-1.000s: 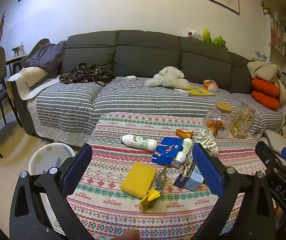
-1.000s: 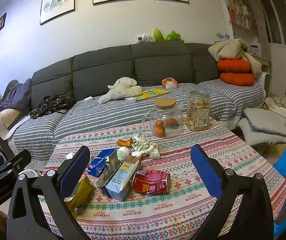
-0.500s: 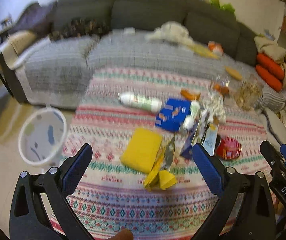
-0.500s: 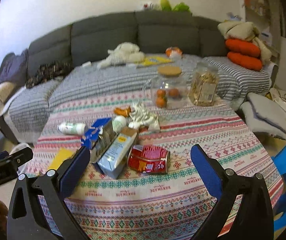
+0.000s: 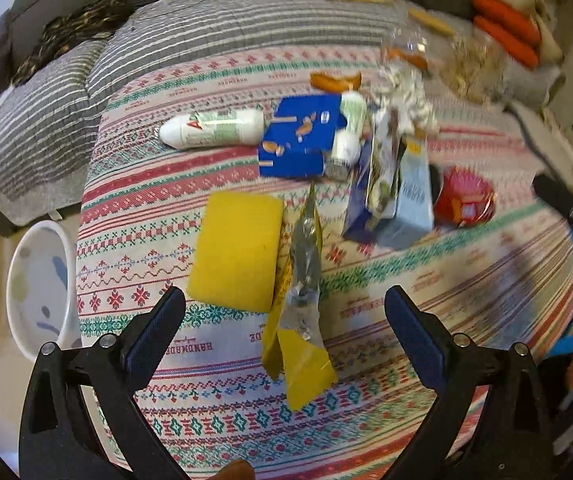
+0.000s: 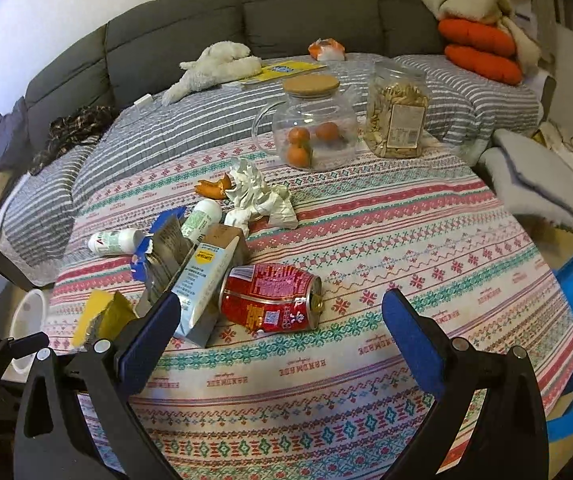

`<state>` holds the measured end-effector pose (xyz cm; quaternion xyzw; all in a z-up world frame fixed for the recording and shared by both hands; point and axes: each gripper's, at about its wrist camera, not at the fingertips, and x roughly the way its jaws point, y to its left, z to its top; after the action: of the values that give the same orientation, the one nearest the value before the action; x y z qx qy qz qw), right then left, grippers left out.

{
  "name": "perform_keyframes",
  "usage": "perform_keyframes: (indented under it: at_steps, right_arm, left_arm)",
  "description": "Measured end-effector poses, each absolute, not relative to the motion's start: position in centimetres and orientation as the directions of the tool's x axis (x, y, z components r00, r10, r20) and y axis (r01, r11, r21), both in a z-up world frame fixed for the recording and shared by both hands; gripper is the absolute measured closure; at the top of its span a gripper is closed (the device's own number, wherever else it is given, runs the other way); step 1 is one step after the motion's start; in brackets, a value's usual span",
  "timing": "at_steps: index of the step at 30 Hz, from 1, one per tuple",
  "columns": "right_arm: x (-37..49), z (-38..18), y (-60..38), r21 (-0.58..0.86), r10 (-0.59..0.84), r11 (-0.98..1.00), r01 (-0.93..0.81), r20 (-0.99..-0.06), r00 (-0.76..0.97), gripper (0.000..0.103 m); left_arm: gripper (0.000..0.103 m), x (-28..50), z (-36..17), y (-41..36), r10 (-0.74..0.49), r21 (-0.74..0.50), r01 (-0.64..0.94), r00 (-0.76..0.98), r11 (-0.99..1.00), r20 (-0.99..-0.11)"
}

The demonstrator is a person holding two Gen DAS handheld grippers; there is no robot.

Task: Collect trash
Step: 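Reach the left tool to the yellow-silver snack wrapper and grasp it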

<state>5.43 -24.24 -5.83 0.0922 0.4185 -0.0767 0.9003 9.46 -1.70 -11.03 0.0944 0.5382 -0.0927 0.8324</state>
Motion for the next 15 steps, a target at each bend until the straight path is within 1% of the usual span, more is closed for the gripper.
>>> perform_keyframes:
  at_steps: [1, 2, 3, 4, 5, 6, 7, 9, 12, 13, 15]
  right_arm:
    - [5.5, -6.0, -24.2, 0.096, -0.063, 0.972, 0.214, -0.770, 0.635, 0.005]
    - [5.6, -6.1, -24.1, 0.097, -0.061, 0.972, 0.213, -0.774, 0.630, 0.005]
    - [5.8, -6.2, -24.1, 0.102, -0.055, 0.972, 0.212, -0.779, 0.625, 0.005]
    - [5.9, -6.4, -24.1, 0.107, -0.048, 0.972, 0.210, -0.783, 0.620, 0.005]
    - [6.0, -6.5, -24.0, 0.111, -0.043, 0.971, 0.209, -0.787, 0.615, 0.005]
    - [6.1, -6.6, -24.0, 0.113, -0.039, 0.971, 0.208, -0.790, 0.612, 0.005]
    - [6.1, -6.7, -23.9, 0.111, -0.038, 0.972, 0.205, -0.790, 0.612, 0.005]
    - [6.1, -6.7, -23.4, 0.097, -0.044, 0.976, 0.194, -0.787, 0.615, 0.005]
    - [6.7, -6.6, -22.2, 0.077, -0.034, 0.986, 0.151, -0.781, 0.623, 0.005]
    - [7.0, -6.5, -21.6, 0.066, -0.031, 0.989, 0.130, -0.779, 0.626, 0.005]
    - [7.5, -6.4, -20.5, 0.040, -0.032, 0.994, 0.099, -0.774, 0.633, 0.005]
  left_arm:
    - [0.027, 9.6, -11.4, -1.9, -0.048, 0.067, 0.271, 0.397, 0.960, -0.916]
    - [0.041, 9.3, -11.4, -2.1, -0.076, 0.041, 0.284, 0.389, 0.958, -0.918]
    - [0.047, 9.3, -11.4, -2.2, -0.092, 0.026, 0.296, 0.381, 0.955, -0.920]
    - [0.057, 9.2, -11.5, -2.3, -0.104, 0.017, 0.305, 0.376, 0.952, -0.921]
    - [0.072, 9.2, -11.4, -2.2, -0.109, 0.015, 0.312, 0.374, 0.950, -0.921]
    - [0.081, 9.0, -11.4, -2.3, -0.127, -0.003, 0.315, 0.374, 0.949, -0.919]
    - [0.086, 8.9, -11.3, -2.1, -0.147, -0.023, 0.318, 0.370, 0.948, -0.917]
    - [0.088, 8.6, -10.4, -1.8, -0.229, -0.106, 0.325, 0.370, 0.940, -0.900]
    - [0.089, 8.2, -7.7, -0.4, -0.358, -0.223, 0.332, 0.432, 0.916, -0.828]
    - [0.089, 8.1, -7.2, -0.1, -0.377, -0.240, 0.331, 0.451, 0.912, -0.809]
    - [0.089, 7.9, -5.2, 1.3, -0.419, -0.285, 0.319, 0.528, 0.904, -0.739]
